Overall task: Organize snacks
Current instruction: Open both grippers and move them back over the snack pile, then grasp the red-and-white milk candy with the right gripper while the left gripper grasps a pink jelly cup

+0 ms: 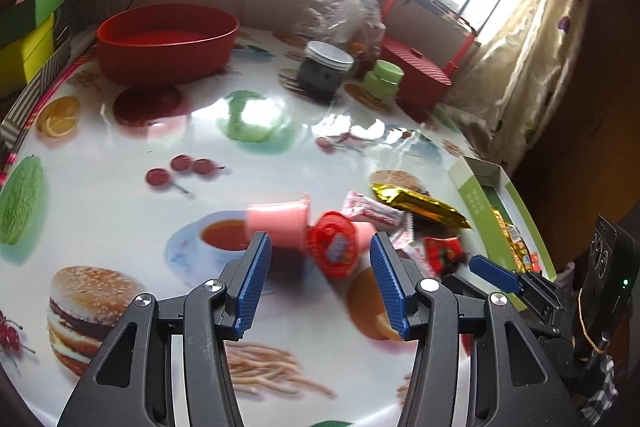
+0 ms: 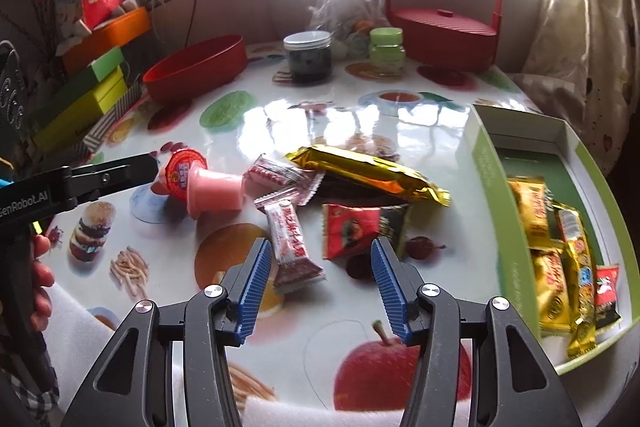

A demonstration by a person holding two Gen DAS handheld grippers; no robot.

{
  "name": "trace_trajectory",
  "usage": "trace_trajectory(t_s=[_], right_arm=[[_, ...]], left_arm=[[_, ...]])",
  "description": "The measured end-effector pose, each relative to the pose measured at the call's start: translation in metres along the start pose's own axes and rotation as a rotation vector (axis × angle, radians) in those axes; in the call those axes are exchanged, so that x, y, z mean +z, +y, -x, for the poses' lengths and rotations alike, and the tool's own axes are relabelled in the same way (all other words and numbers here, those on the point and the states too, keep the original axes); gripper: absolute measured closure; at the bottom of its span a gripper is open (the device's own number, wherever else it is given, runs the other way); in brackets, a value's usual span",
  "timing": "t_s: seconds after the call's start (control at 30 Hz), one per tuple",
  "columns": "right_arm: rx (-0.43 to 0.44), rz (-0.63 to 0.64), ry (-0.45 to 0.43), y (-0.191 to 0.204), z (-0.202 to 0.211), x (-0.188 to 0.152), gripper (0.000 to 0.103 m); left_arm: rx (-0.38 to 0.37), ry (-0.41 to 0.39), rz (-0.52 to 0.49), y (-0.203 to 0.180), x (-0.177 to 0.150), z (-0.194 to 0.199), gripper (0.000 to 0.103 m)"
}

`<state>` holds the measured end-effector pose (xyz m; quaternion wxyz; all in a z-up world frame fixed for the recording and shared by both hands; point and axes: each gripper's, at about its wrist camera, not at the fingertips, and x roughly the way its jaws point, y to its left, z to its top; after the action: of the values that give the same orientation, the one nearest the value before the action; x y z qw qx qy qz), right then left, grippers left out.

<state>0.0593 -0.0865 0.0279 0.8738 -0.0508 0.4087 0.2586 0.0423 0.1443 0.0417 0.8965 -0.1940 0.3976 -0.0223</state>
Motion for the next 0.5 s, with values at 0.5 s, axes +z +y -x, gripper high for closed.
trace_trajectory(t_s=[0.5], right_arm=[[-0.008,0.108,0.082,0.033,-0.04,0.007,0.056]], left_arm=[[0.018,0.061,-0.048,0.03,0.003,-0.019,0.05]])
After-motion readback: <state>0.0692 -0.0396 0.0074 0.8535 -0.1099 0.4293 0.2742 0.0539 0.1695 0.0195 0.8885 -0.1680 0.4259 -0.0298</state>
